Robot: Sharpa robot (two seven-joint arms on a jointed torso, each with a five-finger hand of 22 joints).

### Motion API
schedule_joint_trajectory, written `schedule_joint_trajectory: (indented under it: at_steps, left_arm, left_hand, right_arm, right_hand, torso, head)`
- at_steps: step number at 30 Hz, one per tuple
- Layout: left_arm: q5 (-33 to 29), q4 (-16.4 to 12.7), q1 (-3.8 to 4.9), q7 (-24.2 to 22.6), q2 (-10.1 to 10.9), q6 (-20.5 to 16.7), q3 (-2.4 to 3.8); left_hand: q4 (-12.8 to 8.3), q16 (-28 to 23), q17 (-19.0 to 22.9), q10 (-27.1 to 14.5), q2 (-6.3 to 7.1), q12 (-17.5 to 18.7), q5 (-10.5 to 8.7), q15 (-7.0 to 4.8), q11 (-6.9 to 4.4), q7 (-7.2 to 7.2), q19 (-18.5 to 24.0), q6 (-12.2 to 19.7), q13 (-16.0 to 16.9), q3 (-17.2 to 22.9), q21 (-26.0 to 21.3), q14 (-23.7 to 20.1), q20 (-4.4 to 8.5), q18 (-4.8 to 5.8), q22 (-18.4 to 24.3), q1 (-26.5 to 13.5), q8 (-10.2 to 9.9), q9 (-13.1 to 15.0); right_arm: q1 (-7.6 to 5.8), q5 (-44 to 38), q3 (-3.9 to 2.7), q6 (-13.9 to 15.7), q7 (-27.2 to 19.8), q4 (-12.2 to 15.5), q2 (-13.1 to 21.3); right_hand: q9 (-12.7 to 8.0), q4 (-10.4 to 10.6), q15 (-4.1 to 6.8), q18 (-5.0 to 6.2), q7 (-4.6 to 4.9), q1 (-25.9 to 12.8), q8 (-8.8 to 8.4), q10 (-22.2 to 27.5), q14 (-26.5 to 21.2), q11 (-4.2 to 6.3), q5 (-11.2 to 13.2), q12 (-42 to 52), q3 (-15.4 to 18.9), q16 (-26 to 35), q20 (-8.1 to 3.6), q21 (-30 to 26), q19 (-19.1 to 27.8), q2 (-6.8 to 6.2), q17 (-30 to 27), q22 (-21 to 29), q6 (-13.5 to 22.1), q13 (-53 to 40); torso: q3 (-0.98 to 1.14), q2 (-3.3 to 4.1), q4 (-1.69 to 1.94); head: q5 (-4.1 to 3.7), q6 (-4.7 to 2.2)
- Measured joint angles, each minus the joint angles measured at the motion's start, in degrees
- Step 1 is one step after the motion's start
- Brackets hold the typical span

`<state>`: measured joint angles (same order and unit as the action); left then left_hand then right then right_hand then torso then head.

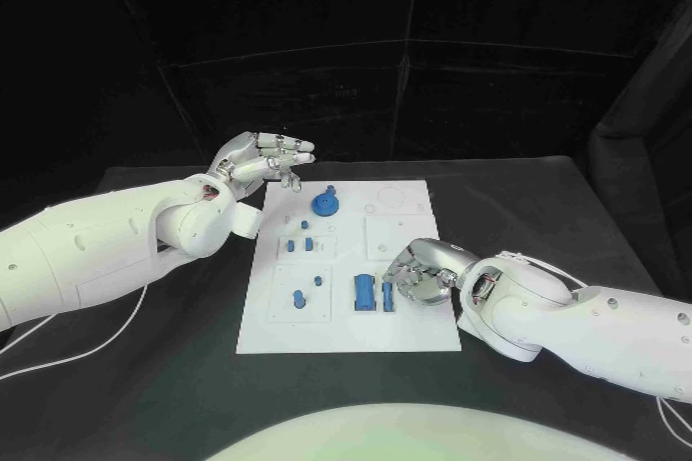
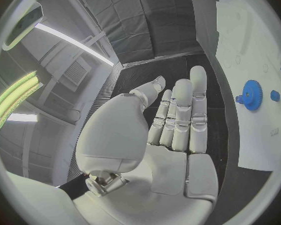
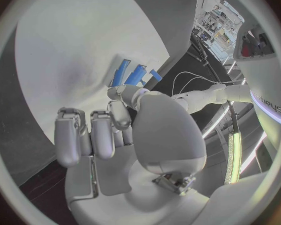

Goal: Assemble the parts on the task board

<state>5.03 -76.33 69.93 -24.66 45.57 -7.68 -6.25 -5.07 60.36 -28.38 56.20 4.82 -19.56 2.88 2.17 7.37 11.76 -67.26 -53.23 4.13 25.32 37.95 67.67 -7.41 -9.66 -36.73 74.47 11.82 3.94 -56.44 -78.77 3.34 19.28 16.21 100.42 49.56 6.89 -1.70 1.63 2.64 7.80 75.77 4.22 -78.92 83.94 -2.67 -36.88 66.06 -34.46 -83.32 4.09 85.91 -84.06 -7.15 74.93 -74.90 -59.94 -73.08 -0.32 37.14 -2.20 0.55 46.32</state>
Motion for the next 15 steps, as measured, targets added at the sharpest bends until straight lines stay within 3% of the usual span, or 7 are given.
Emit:
schedule_joint_trajectory:
  at_steps: [15]
  left_arm:
    - [0.0, 0.1, 0.00, 0.0, 0.0, 0.0, 0.00]
  left_hand:
    - [0.0, 0.0, 0.0, 0.0, 0.00, 0.0, 0.00, 0.00, 0.00, 0.00, 0.0, 0.0, 0.0, 0.0, 0.0, 0.0, 0.00, -0.01, 0.0, 0.0, 0.0, 0.0]
  right_arm:
    - [-0.04, -1.2, 0.00, -0.5, 0.6, -0.2, 0.1]
  right_hand:
    - [-0.5, -1.0, 0.00, 0.00, -0.02, -1.4, -0.06, -0.2, 0.0, 0.21, -0.5, 0.2, -1.4, 0.0, 0.00, 0.0, 0.0, -0.43, 0.0, 0.0, -0.7, 0.0]
  torso:
    - [-0.01, -0.05, -0.05]
  head:
    - [-0.03, 0.09]
